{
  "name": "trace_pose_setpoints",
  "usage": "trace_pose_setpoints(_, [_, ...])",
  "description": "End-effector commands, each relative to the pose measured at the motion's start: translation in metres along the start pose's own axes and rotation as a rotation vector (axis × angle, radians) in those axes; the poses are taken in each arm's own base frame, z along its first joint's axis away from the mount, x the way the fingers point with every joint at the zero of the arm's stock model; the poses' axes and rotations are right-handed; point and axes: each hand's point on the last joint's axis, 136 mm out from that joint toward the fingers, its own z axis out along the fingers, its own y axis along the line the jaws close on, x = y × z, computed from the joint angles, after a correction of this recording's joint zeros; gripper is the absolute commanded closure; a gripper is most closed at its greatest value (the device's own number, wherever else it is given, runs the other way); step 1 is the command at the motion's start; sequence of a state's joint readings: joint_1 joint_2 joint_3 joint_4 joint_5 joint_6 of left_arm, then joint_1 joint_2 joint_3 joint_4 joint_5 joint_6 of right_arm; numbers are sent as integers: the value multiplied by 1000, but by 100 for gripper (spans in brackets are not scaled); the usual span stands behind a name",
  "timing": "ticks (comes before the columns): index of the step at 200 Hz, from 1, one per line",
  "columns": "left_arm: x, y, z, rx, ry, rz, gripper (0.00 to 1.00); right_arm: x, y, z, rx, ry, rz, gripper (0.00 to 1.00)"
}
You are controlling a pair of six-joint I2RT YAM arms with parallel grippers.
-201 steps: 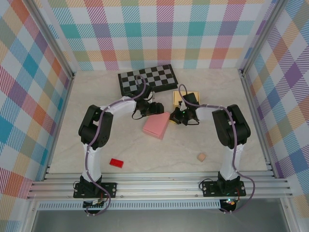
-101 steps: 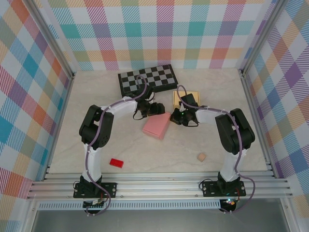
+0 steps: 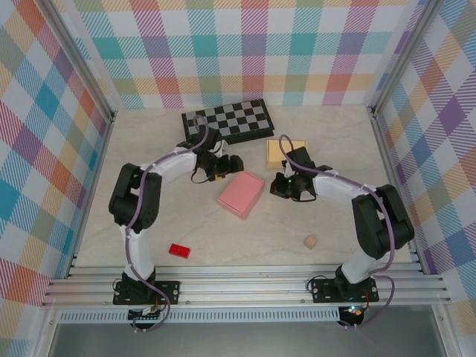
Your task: Fold the paper box
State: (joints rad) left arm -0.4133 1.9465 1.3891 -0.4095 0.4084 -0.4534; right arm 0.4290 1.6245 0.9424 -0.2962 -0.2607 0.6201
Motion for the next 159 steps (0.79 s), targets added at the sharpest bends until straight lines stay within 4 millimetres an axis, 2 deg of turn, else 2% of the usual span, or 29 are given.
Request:
trace_pose_setpoints(1, [13, -4, -30, 39, -35, 4, 19, 30, -7, -9, 20, 50, 59, 100])
trace_pose_setpoints(22, [43, 5, -31, 60, -8, -20, 20, 55, -1, -7, -17, 63, 114, 99])
trace_pose_setpoints(49, [70, 14, -34, 66, 12, -11, 20, 85, 14, 4, -56, 88, 132, 100])
trace_pose_setpoints(60, [76, 17, -35, 62, 16, -4, 20, 95, 22, 10, -69, 92, 123, 100])
trace_pose_setpoints(63, [70, 14, -36, 76, -8, 9, 20, 96, 24, 11, -72, 90, 122, 100])
trace_pose_setpoints(75, [72, 14, -35, 84, -12, 9, 20, 104, 30, 19, -85, 91, 123, 100])
trace_pose_setpoints(108, [75, 12, -24, 106, 0, 5, 20, 106, 43, 37, -132, 76, 133, 100])
trace_pose_setpoints(159, [73, 17, -22, 71, 1, 38, 20, 100, 40, 51, -128, 48, 154, 100])
